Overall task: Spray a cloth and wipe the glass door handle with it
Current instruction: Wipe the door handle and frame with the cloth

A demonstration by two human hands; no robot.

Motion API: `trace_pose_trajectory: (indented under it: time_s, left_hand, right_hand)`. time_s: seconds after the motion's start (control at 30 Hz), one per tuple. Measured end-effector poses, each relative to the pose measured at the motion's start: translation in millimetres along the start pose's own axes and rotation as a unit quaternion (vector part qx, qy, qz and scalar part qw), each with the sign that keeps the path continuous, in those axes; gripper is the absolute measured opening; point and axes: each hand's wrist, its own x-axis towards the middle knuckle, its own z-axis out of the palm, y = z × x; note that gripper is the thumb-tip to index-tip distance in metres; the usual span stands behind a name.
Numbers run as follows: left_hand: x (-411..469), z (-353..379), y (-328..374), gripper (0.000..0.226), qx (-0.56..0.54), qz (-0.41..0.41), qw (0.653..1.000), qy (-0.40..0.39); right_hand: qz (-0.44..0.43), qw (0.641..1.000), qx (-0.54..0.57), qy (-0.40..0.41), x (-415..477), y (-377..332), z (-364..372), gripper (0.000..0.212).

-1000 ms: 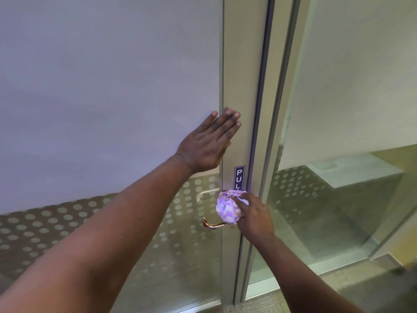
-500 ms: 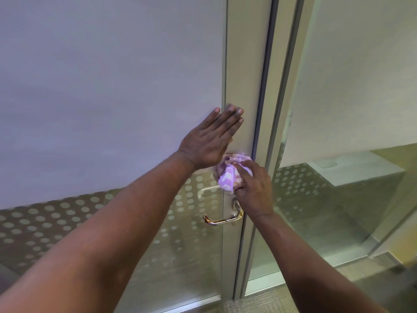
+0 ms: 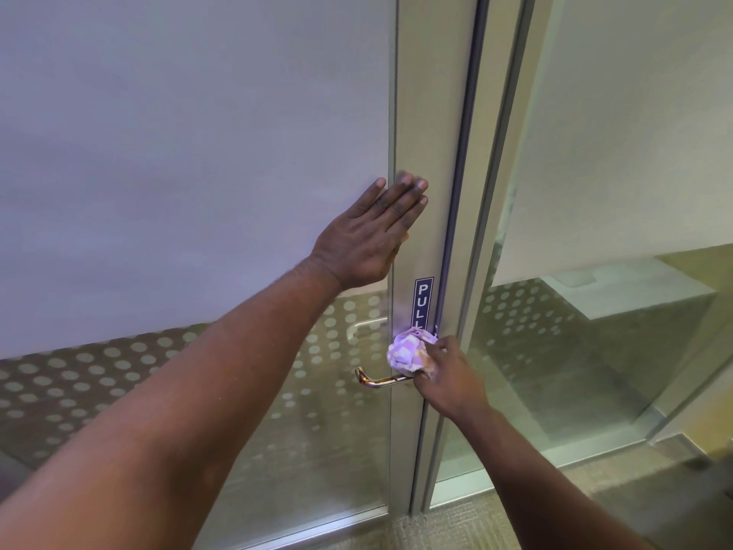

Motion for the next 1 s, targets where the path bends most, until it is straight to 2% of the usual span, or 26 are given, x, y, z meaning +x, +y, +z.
trace_pose_trajectory:
  time_s: [0.23,0.77,1.0]
  left_hand:
    - [1.2,-1.3,0.4,0.056,0.012,-0.003,1.000,-0.004]
    - [2.2,-7.2,0.6,0.056,0.007,-0.001,1.000,-0.021]
    - [3.4,-1.4,0.0,0.060,0.020,0.002,1.000,-0.020]
  right_hand:
    - [0.040,0.997,0.054,0.032,-25.0,-16.6,21.1,0.046]
    - [0.058,0.998,0.022,0.016,-30.8,-73.3,47.7,0.055]
    - [0.024,0.999,-0.029,0.005,-28.0,-81.1,50.2,0.066]
